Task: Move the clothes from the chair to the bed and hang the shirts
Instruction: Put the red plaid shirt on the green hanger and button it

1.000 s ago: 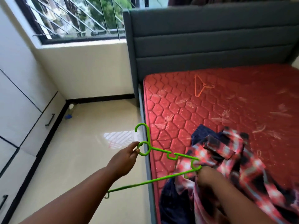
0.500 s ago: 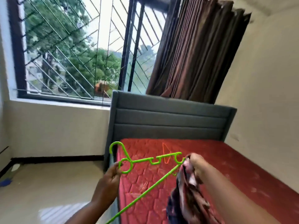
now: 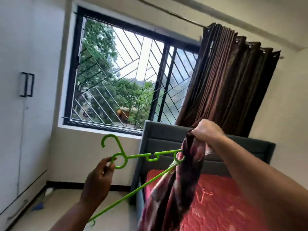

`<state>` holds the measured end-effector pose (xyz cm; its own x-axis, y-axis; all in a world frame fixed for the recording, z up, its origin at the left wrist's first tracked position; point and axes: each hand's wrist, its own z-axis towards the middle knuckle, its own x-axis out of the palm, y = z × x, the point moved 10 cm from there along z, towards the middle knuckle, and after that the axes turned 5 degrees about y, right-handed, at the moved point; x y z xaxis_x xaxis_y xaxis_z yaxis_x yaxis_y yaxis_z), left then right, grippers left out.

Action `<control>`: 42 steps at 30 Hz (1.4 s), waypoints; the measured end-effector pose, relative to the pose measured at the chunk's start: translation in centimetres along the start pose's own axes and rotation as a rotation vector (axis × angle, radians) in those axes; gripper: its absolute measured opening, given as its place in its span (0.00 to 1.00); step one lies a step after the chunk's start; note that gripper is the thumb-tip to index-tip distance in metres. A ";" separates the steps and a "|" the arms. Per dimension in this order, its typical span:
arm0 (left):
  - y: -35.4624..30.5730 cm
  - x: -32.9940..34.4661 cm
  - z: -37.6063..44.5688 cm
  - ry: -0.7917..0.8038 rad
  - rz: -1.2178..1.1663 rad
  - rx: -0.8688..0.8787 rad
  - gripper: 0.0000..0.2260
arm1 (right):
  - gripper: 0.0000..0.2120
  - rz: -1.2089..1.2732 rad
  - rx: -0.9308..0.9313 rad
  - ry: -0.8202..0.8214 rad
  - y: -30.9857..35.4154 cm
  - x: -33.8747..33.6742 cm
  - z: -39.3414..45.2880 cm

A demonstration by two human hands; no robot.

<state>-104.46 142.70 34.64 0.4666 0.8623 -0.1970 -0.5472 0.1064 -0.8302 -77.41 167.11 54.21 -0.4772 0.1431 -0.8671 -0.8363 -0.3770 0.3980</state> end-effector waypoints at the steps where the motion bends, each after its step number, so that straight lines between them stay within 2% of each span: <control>1: -0.2 -0.7 0.0 0.003 0.014 0.016 0.09 | 0.15 -0.068 -0.008 -0.028 0.6 -0.4 -0.1; 5: -0.7 -3.2 0.2 -0.017 0.060 0.065 0.10 | 0.11 -0.146 -0.022 -0.051 3.0 0.8 -0.5; 8: -1.5 -5.1 0.6 -0.078 0.116 0.074 0.10 | 0.14 -0.226 -0.047 -0.037 4.8 2.3 -0.3; 12: -3.0 -5.4 0.6 -0.158 0.187 0.060 0.11 | 0.12 -0.153 -0.087 0.216 6.3 6.8 0.9; 15: -3.5 -3.9 0.6 -0.172 0.251 0.042 0.09 | 0.17 -0.149 -0.208 0.428 7.8 9.7 1.2; 19: -2.7 -3.7 0.6 -0.207 0.310 -0.009 0.08 | 0.14 -0.211 -0.265 0.536 7.9 10.8 1.9; 21: -2.5 -4.0 0.5 -0.216 0.349 -0.029 0.08 | 0.07 -0.186 -0.235 0.540 7.4 11.0 2.6; 24: -3.1 -4.3 0.3 -0.222 0.416 -0.011 0.09 | 0.10 -0.094 -0.218 0.557 6.9 11.0 2.9; 28: -3.6 -4.6 -0.3 -0.182 0.551 0.039 0.09 | 0.08 -0.092 -0.255 0.604 6.8 11.0 2.2; 33: -2.7 -3.5 -0.1 -0.085 0.514 0.046 0.09 | 0.11 0.177 -0.156 0.595 6.6 11.6 0.8; 36: -2.5 -1.7 0.2 -0.018 0.404 0.051 0.08 | 0.11 0.078 -0.249 0.567 8.0 12.0 -0.9; 39: -0.8 -0.4 0.6 0.017 0.314 -0.063 0.06 | 0.11 -0.099 -0.379 0.494 9.2 11.4 -2.7; 42: 0.3 2.4 0.4 0.116 0.223 -0.138 0.08 | 0.13 -0.175 -0.489 0.409 10.6 9.8 -5.0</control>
<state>-103.81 144.97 34.15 0.4267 0.7933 -0.4343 -0.5490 -0.1544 -0.8214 -89.63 159.91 48.41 -0.1233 -0.0830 -0.9889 -0.6269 -0.7660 0.1424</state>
